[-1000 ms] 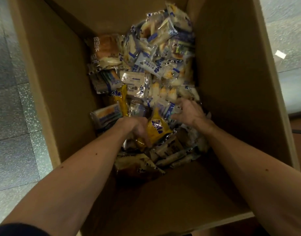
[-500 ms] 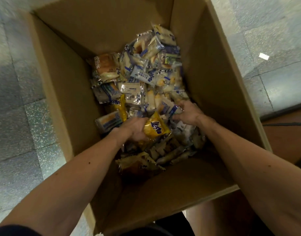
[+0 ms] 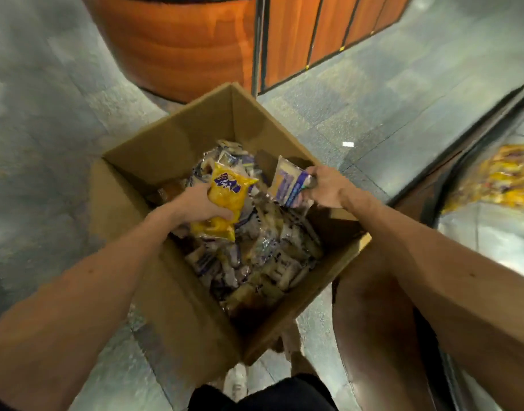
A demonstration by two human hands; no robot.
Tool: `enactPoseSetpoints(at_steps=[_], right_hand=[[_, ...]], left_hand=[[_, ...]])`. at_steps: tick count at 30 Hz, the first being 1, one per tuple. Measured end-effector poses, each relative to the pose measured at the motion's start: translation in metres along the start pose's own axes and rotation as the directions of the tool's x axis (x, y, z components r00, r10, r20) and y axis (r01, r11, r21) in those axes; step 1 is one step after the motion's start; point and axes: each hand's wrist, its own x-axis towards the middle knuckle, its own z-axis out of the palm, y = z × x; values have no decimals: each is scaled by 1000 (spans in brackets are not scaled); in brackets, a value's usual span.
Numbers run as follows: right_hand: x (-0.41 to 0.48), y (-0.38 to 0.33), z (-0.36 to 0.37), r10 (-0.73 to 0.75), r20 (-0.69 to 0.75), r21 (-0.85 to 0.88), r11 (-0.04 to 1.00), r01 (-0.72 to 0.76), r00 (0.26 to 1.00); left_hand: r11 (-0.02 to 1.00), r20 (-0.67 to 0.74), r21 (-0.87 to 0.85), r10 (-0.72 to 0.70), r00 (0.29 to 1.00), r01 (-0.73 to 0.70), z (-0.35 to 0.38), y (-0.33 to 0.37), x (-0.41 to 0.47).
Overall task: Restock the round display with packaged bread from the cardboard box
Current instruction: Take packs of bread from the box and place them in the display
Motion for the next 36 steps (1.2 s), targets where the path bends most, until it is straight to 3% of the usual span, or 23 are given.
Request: enactPoseSetpoints(at_steps=[3, 8, 12, 21, 25, 28, 30, 33, 36], right_hand=[[-61, -6, -31, 28, -102, 40, 999, -24, 994], [-167, 5, -84, 101, -228, 44, 995, -93, 968], [-256, 37, -115, 192, -338, 41, 981, -189, 921], [-459, 184, -105, 476, -493, 182, 875, -449, 729], [-552, 251, -74, 601, -505, 395, 799, -454, 619], [-613, 292, -43, 728, -455, 636, 668, -385, 513], [-649, 316, -20, 776, -405, 778, 570, -264, 483], [-685, 338, 18, 805, -294, 938, 346, -6, 516], [-699, 354, 52, 830, -149, 963, -2, 270, 537]], left_hand=[[993, -29, 16, 115, 993, -115, -19, 29, -30], [948, 56, 131, 284, 957, -289, -34, 119, -84], [870, 166, 188, 430, 888, -456, -8, 204, -121], [654, 464, 218, 584, 666, -725, 164, 355, -206], [633, 584, 155, 560, 587, -758, 263, 400, -247], [649, 608, 70, 574, 548, -758, 333, 422, -292], [671, 667, 5, 550, 502, -741, 373, 430, -322], [729, 705, -96, 531, 471, -678, 427, 431, -341], [853, 738, -244, 472, 483, -462, 472, 418, -348]])
